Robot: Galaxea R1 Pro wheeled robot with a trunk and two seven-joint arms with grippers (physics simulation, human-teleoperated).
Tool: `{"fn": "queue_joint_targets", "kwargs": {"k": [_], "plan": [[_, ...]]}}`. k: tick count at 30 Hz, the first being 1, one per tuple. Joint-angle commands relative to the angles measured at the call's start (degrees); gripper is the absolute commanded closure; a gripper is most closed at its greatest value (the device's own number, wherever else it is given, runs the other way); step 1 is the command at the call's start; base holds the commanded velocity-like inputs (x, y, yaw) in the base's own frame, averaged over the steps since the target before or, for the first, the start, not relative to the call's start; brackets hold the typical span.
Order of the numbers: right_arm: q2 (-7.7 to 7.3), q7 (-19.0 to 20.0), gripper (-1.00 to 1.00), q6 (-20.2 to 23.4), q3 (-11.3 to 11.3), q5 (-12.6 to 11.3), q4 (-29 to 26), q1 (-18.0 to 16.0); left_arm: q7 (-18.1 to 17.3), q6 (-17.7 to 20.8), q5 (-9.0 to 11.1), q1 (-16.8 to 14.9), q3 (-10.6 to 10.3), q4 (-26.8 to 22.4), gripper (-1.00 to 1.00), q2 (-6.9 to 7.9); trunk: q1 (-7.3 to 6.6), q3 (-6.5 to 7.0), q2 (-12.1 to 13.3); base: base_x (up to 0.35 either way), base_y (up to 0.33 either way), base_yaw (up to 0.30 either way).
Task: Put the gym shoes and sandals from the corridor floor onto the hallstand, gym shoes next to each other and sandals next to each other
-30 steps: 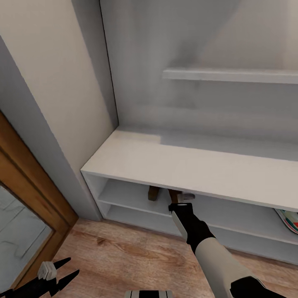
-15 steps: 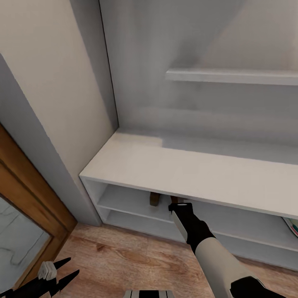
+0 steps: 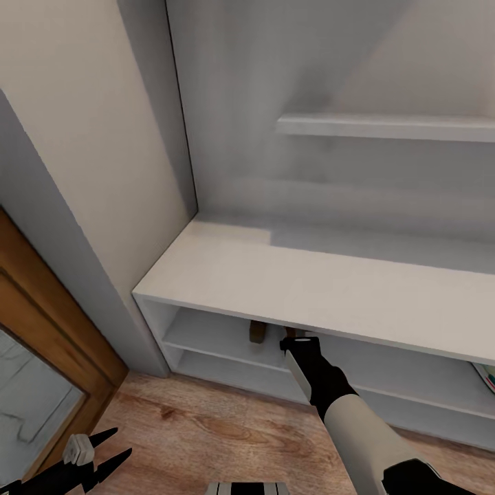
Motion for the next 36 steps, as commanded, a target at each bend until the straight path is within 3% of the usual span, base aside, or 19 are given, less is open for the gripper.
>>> {"fn": "queue_joint_targets", "kwargs": {"k": [1,14,36], "plan": [[0.0,-0.5,-1.0,0.15,0.16,-0.56,-0.05,-0.03,-0.21,-0.3,-0.15,-0.04,0.21,0.02,-1.0,-0.02,-0.01,-0.05,-0.02,0.0,0.0,0.0],[0.0,-0.5,-1.0,0.15,0.16,-0.56,-0.05,-0.03,-0.21,-0.3,-0.15,-0.04,0.24,0.02,-1.0,-0.02,-0.01,-0.05,-0.02,-0.011,0.0,0.0],[0.0,-0.5,-1.0,0.15,0.16,-0.56,-0.05,-0.03,-0.19,-0.39,-0.07,-0.04,0.22,0.02,-1.0,-0.02,-0.01,-0.05,-0.02,-0.323,-0.017,0.0]]}}
